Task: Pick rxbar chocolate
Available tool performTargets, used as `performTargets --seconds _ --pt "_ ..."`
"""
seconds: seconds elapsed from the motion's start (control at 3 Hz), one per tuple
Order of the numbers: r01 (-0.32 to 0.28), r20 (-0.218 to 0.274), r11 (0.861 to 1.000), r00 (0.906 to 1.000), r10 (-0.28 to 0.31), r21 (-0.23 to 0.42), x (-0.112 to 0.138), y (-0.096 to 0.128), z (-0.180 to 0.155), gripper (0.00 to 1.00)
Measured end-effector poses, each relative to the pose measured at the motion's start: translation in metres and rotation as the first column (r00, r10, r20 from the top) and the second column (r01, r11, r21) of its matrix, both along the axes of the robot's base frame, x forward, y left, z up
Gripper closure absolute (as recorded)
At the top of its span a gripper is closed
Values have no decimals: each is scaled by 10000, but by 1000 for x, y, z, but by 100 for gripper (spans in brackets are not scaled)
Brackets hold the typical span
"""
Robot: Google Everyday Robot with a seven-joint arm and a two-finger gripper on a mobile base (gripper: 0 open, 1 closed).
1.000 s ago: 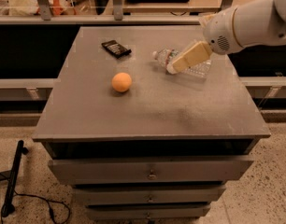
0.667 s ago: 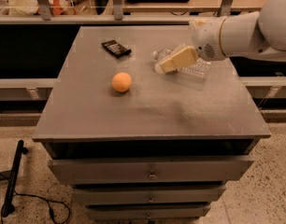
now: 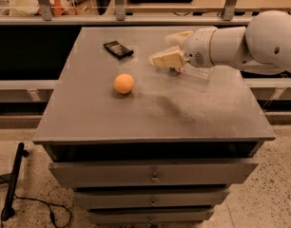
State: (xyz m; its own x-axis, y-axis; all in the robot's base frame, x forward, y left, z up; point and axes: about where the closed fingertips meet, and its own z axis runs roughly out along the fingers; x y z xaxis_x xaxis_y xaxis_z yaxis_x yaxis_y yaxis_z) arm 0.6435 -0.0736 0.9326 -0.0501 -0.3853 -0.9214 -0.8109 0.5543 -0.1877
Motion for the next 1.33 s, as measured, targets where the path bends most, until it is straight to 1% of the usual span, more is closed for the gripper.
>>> performTargets --seconds 0.33,0.67,1.0,1.33 --pt "-169 -15 9998 9999 169 95 5 4 -9 64" --pt "-274 -130 9996 9995 275 75 10 6 -22 87" --pt "-302 -228 9995 9993 303 41 15 8 -36 100" --pt "-213 -293 9996 9994 208 -159 21 12 -48 100"
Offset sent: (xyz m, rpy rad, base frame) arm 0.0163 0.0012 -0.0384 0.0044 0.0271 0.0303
